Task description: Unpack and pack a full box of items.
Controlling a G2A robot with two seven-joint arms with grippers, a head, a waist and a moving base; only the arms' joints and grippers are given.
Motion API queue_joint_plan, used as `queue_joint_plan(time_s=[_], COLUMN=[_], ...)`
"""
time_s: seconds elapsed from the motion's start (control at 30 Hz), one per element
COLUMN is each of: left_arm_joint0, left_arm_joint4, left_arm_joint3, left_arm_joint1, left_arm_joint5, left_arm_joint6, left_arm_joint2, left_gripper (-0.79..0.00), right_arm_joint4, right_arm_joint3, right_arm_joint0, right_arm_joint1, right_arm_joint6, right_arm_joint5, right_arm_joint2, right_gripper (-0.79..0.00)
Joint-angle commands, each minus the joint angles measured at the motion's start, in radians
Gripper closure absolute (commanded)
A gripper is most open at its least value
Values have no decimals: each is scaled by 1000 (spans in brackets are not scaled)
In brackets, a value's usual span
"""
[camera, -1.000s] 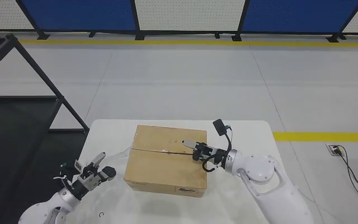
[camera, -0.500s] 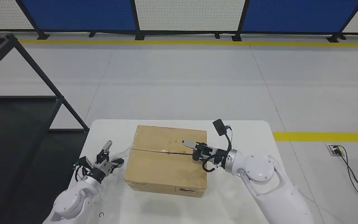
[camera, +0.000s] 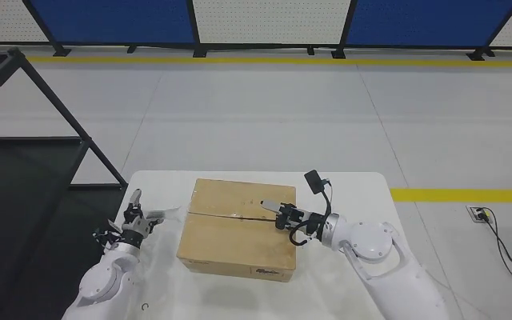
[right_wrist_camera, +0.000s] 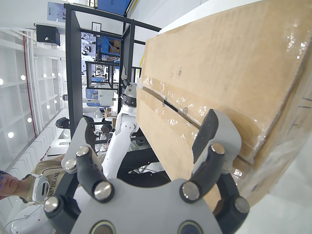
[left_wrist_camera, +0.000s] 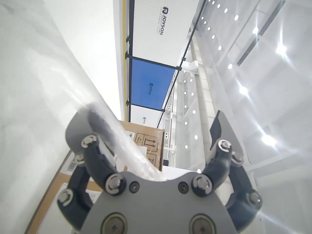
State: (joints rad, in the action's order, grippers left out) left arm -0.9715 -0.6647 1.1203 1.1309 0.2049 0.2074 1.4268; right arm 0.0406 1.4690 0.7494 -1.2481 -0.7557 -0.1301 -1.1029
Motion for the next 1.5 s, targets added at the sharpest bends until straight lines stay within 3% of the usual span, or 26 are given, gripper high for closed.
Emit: queue_joint_plan(time_s=[0.0, 0.3, 0.8, 1.47], left_arm_joint0=[2, 5, -113, -126], left_arm_joint4=[-10, -14, 4, 35], left_arm_joint3=[5, 68, 325, 408], left_arm_joint1=[1, 2, 2, 15], left_arm_joint5=[4, 44, 88, 82], left_arm_joint6=[-3, -11, -40, -18], left_arm_joint2=[11, 58, 144, 145], left_gripper=[-785, -785, -785, -785], right_arm_joint4=[0, 0, 6, 47], right_arm_joint3=[0, 0, 6, -65], right_arm_joint0=[0, 0, 17, -46], right_arm_joint1=[0, 0, -3, -34], right_arm_joint6=[0, 0, 26, 79], right_arm_joint5=[0, 0, 15, 31], right_arm_joint2=[0, 0, 8, 76], right_gripper=[-785, -785, -785, -785])
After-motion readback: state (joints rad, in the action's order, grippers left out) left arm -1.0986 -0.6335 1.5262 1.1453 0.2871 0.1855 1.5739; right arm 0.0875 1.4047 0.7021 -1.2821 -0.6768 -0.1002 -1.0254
